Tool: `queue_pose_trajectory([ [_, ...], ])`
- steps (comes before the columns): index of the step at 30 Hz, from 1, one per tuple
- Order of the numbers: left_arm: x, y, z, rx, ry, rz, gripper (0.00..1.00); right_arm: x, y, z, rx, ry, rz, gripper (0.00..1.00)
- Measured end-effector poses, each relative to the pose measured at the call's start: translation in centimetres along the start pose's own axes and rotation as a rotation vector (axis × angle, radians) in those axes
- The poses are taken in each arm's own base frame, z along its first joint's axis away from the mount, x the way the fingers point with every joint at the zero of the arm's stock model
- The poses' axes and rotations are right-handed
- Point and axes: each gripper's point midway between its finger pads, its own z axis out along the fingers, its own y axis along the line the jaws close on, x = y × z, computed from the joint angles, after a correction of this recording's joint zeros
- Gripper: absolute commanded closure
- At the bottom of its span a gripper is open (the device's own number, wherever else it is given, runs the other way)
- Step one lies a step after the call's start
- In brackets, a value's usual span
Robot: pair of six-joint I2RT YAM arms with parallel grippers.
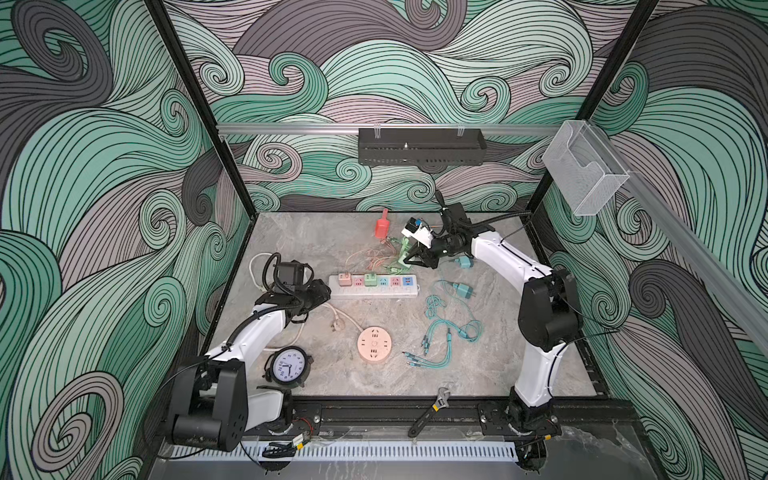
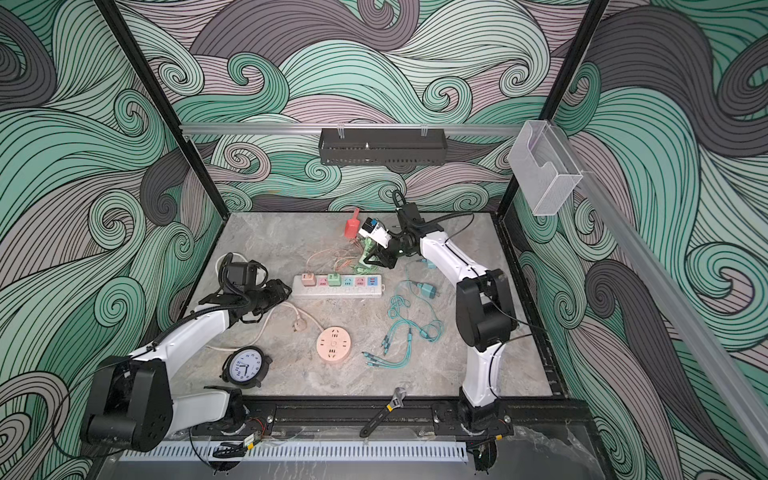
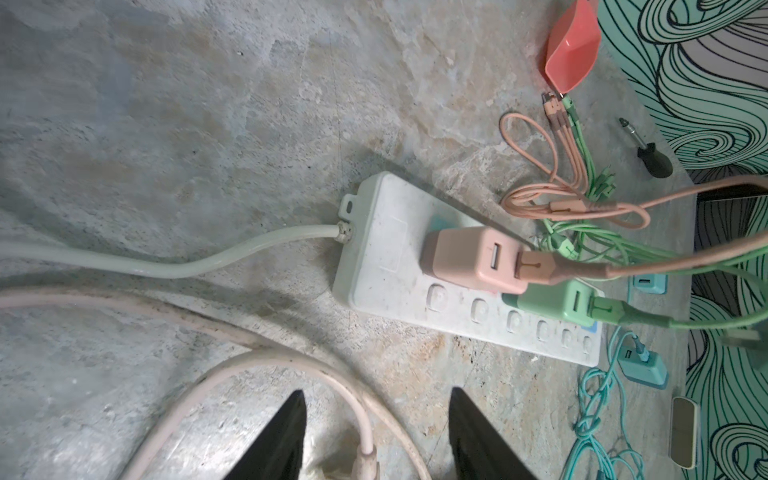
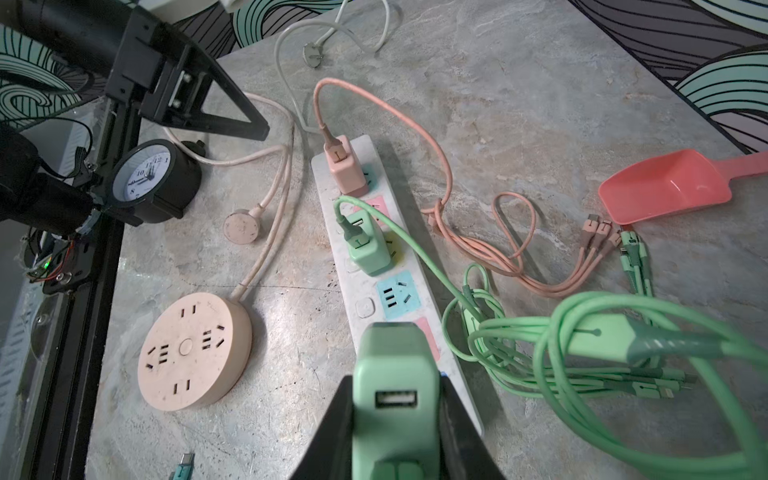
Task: Insert the plug
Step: 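Carry the charger with attached cable toward the power strip with the right gripper, then lower the light green charger over the empty strip socket with the right gripper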
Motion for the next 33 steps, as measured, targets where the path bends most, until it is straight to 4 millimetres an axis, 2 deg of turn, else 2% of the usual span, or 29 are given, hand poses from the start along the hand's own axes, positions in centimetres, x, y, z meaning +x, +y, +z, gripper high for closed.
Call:
queue_pose_trajectory([
  [4, -0.8, -0.6, 0.8, 0.031, 0.022, -0.007, 0.44, 0.3, 0.1, 0.1, 0.001, 0.016, -0.046, 0.78],
  [12, -0.3, -0.6, 2.0, 0.041, 0.073, 0.006, 0.47, 1.5, 1.0, 1.4, -0.011, 0.09, -0.115, 0.77],
  [17, -0.1, -0.1, 3.0, 0.023, 0.098, 0.01, 0.57, 2.1, 1.6, 2.8, -0.024, 0.15, -0.161, 0.77],
  [21, 0.3, 0.5, 4.0, 0.007, 0.124, 0.005, 0.58, 2.6, 1.9, 3.7, -0.037, 0.18, -0.179, 0.77],
  [26, 0.4, 0.8, 4.7, -0.001, 0.135, 0.007, 0.61, 3.1, 2.1, 3.9, -0.036, 0.219, -0.198, 0.77],
  [33, 0.4, 1.1, 5.2, -0.005, 0.137, 0.002, 0.65, 3.0, 1.9, 4.7, -0.027, 0.253, -0.237, 0.77],
])
